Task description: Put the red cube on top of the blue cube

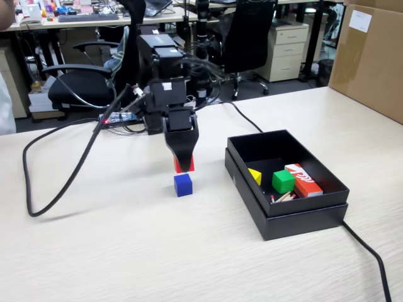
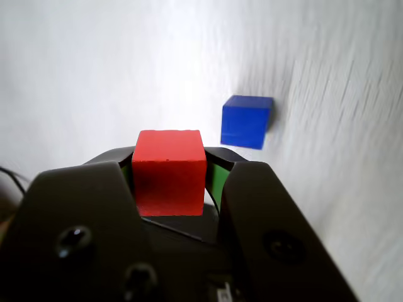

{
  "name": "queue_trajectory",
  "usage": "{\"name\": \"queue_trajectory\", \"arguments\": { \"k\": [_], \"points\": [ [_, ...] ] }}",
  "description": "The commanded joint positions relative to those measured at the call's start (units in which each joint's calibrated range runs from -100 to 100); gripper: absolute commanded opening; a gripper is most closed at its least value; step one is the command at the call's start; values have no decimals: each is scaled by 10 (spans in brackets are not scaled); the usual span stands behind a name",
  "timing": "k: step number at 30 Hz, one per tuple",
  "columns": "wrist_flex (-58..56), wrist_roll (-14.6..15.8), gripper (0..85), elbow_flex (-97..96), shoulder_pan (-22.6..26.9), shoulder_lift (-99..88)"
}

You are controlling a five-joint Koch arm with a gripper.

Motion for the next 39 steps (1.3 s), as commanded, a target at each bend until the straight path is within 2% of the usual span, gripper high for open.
{"name": "queue_trajectory", "arguments": {
  "k": [1, 7, 15, 28, 39],
  "points": [
    [-4, 4, 9, -23, 4, -119],
    [-4, 13, 9, -105, 12, -186],
    [7, 15, 9, -131, 9, -180],
    [20, 15, 9, -56, 1, -10],
    [20, 15, 9, -56, 0, 13]
  ]
}}
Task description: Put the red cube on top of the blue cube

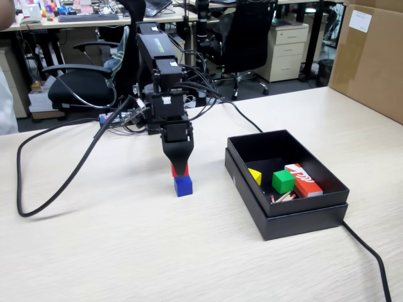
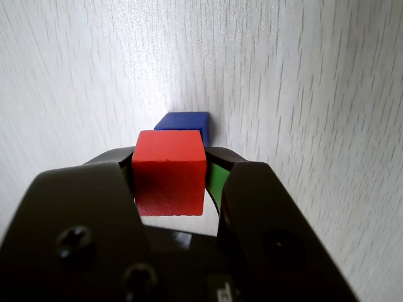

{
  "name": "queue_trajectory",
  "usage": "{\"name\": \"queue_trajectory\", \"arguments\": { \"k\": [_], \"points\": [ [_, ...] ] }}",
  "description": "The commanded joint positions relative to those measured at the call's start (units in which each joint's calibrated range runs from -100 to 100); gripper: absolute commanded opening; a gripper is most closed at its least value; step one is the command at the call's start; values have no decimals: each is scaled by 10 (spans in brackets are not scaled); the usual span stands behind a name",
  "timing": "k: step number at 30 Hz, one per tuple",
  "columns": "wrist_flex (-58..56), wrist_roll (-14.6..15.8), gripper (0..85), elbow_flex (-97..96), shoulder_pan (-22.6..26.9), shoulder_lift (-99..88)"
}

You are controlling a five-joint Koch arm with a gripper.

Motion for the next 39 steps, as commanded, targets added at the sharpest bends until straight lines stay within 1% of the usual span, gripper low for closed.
{"name": "queue_trajectory", "arguments": {
  "k": [1, 27, 29, 31, 34, 36, 39],
  "points": [
    [18, 1, 9, 30, 1, -7],
    [30, 3, 17, 43, 6, 45],
    [30, 3, 146, 38, 8, 46],
    [30, 3, 185, 33, 8, 46],
    [30, 2, 265, 26, 8, 46],
    [30, 2, 299, 25, 8, 47],
    [30, 0, 398, 21, 9, 46]
  ]
}}
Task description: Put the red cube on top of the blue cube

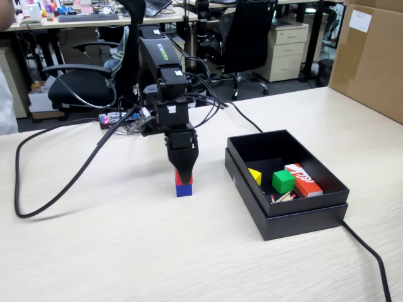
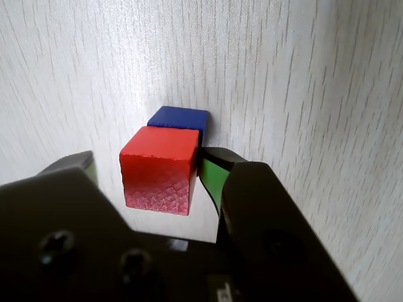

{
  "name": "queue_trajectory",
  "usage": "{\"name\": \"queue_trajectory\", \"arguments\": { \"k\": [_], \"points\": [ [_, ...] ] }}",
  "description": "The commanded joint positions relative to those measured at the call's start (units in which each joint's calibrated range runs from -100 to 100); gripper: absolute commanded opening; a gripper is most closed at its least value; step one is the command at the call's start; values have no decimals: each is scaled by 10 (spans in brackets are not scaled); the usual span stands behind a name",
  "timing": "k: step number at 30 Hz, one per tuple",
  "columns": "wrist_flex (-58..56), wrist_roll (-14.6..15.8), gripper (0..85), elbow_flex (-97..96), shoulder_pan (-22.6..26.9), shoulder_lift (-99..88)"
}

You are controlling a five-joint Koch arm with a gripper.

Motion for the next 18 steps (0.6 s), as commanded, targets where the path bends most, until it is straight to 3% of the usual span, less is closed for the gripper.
{"name": "queue_trajectory", "arguments": {
  "k": [1, 8, 18],
  "points": [
    [15, -4, 418, 20, 0, -8],
    [7, -7, 455, 20, 0, -55],
    [5, -15, 461, -86, 5, -372]
  ]
}}
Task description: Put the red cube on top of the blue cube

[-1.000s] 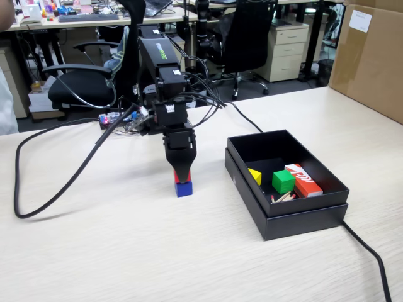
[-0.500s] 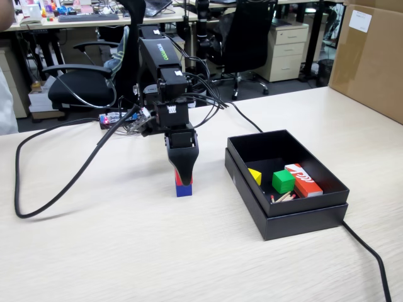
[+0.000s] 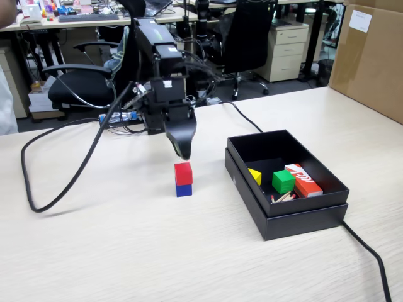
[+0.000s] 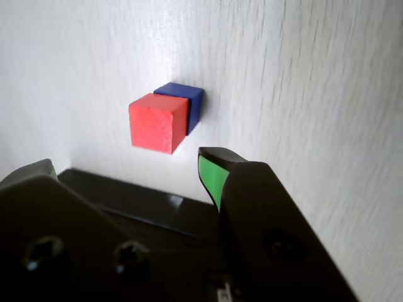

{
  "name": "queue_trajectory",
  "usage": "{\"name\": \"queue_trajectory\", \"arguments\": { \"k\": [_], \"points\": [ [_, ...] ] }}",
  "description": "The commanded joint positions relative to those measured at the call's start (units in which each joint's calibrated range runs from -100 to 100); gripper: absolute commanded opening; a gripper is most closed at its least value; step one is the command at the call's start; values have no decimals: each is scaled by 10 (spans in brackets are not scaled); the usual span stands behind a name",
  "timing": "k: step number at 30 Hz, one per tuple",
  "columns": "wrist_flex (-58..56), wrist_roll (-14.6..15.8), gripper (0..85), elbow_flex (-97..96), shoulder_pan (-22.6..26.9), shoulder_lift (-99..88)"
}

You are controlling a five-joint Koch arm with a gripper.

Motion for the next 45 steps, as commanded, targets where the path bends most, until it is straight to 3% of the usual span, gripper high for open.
{"name": "queue_trajectory", "arguments": {
  "k": [1, 8, 16, 25, 38, 45],
  "points": [
    [5, -6, 461, -7, 0, -136],
    [6, -12, 463, -152, -5, -367],
    [24, -15, 484, -311, -16, -467],
    [177, -22, 495, -516, -22, -533],
    [230, -23, 521, -630, -18, -593],
    [400, -51, 520, -745, -16, -591]
  ]
}}
